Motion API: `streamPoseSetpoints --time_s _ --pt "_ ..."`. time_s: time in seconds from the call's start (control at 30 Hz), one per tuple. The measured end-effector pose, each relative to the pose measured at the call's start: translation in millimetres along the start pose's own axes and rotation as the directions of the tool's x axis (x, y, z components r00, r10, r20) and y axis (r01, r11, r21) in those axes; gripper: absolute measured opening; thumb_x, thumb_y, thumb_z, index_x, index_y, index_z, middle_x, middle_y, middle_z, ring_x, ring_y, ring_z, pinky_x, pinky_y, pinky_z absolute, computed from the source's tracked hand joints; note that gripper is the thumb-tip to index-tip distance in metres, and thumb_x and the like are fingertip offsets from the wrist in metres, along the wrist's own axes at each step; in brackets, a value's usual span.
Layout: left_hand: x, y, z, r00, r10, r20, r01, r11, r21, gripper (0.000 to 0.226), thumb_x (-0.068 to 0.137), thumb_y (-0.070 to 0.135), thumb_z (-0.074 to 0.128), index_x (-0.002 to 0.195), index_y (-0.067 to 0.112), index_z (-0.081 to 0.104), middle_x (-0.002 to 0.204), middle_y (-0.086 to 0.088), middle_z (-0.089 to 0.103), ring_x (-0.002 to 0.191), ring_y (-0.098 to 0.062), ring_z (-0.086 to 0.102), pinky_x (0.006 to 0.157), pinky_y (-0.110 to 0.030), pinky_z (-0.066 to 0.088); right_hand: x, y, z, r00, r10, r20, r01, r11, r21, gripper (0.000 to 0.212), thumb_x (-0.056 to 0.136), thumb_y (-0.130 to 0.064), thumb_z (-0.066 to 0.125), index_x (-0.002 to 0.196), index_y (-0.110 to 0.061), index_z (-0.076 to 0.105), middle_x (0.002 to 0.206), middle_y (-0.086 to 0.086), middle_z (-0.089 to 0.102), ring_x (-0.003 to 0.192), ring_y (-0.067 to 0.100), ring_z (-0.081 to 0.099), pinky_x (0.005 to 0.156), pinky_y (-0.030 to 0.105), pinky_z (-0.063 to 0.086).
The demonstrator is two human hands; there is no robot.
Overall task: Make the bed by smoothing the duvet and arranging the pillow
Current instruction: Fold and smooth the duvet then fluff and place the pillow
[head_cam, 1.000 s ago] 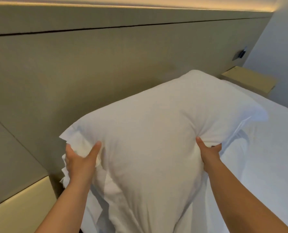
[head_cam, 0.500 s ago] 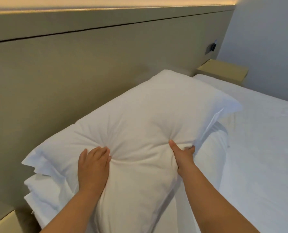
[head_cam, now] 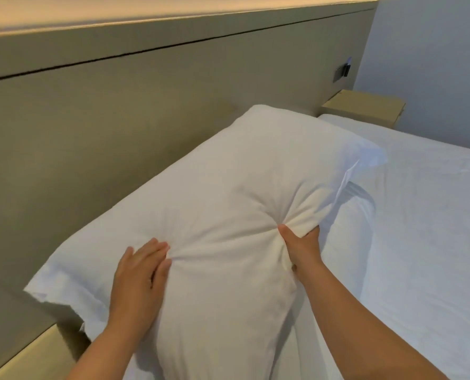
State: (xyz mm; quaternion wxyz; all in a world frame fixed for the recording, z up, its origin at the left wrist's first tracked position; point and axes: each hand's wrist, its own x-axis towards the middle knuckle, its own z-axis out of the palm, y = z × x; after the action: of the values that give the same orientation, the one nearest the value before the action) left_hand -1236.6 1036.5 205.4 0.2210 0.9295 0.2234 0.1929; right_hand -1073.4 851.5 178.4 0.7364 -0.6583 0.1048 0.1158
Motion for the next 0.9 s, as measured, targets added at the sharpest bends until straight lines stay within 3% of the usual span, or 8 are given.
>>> streamPoseSetpoints --time_s 0.07,0.13,0.23,0.33,0.43,0.6,0.73,0.9 --pt "4.9 1.9 -0.7 0.998 0.000 0.066 -0.005 0.997 0.076 0.089 0.071 0.061 0.005 0.139 0.015 0.039 0.150 -0.006 0.032 0.142 -0.023 0.023 0.115 -0.037 0.000 -3.0 -6.4 3.2 0.998 0.013 -0.058 -0.018 0.996 -0.087 0.086 0.085 -0.020 0.063 0.148 -0.020 0.005 0.153 0.007 0.023 0.137 0.027 0.030 0.113 0.041 0.028" --pt "4.7 6.3 -2.1 0.996 0.000 0.086 -0.011 0.992 0.125 0.102 0.055 0.081 -0.012 0.144 0.032 -0.001 0.153 0.009 -0.010 0.144 -0.014 -0.010 0.108 -0.029 -0.019 -15.3 -15.8 10.1 0.981 -0.133 -0.143 0.066 0.915 -0.398 0.085 0.087 -0.029 0.058 0.148 -0.022 -0.001 0.157 0.006 0.007 0.143 0.028 0.014 0.114 0.042 0.016" --pt "-4.5 15.7 4.5 0.974 0.024 0.224 -0.074 0.974 0.216 0.112 0.030 0.085 -0.037 0.129 0.034 -0.027 0.150 0.012 -0.026 0.129 -0.005 -0.033 0.106 -0.040 -0.025 -42.1 -18.4 20.6 0.909 -0.388 0.152 0.347 0.504 -0.791 0.074 0.091 -0.049 0.041 0.147 -0.030 -0.004 0.157 0.000 -0.012 0.145 0.023 -0.006 0.116 0.047 0.001" --pt "-5.3 14.0 14.5 0.970 0.003 0.242 -0.073 0.957 0.281 0.127 0.022 0.078 -0.045 0.140 0.039 -0.020 0.154 0.004 -0.024 0.137 -0.012 -0.030 0.109 -0.049 -0.020 -49.7 -10.8 30.9 0.874 -0.269 0.405 0.464 0.210 -0.861 0.062 0.093 -0.057 0.021 0.146 -0.036 -0.005 0.157 -0.005 -0.015 0.145 0.019 -0.013 0.114 0.052 -0.007" --pt "-4.4 5.8 18.5 0.970 0.020 0.241 -0.096 0.947 0.307 0.133 0.021 0.075 -0.048 0.144 0.041 -0.010 0.155 0.003 -0.019 0.143 -0.019 -0.020 0.112 -0.053 -0.012 -44.4 -4.3 24.2 0.932 -0.174 0.319 0.353 0.232 -0.906 0.059 0.096 -0.050 0.019 0.147 -0.031 -0.004 0.157 -0.005 -0.012 0.145 0.016 -0.012 0.114 0.052 -0.007" --pt "-3.8 -10.0 24.2 0.973 0.022 0.229 -0.090 0.953 0.288 0.130 0.025 0.078 -0.046 0.144 0.039 -0.009 0.156 0.002 -0.017 0.143 -0.020 -0.019 0.110 -0.049 -0.017 -50.0 14.3 -9.0 0.996 -0.053 -0.069 -0.047 0.347 -0.937 0.052 0.100 -0.034 0.018 0.148 -0.021 0.004 0.158 0.005 0.006 0.145 0.023 0.009 0.116 0.049 0.003" --pt "0.3 -16.2 25.1 0.983 0.046 0.177 -0.089 0.965 0.246 0.125 0.037 0.084 -0.035 0.146 0.037 0.003 0.158 0.002 -0.007 0.145 -0.019 -0.011 0.097 -0.035 -0.038 -63.8 15.2 -9.4 0.983 -0.180 0.023 0.100 0.432 -0.896 0.055 0.100 -0.030 0.027 0.148 -0.021 0.003 0.158 0.003 0.002 0.144 0.022 0.012 0.117 0.037 0.011" --pt "-8.0 -7.9 18.5 0.982 0.032 0.189 -0.082 0.961 0.263 0.097 0.059 0.071 -0.007 0.147 0.033 0.007 0.158 -0.001 0.000 0.145 -0.020 -0.006 0.113 -0.049 -0.008 -96.0 -0.9 -11.8 0.954 -0.268 0.133 0.258 0.511 -0.820 0.063 0.097 -0.032 0.038 0.148 -0.021 0.004 0.158 -0.003 0.002 0.144 0.015 0.013 0.112 0.028 0.021"
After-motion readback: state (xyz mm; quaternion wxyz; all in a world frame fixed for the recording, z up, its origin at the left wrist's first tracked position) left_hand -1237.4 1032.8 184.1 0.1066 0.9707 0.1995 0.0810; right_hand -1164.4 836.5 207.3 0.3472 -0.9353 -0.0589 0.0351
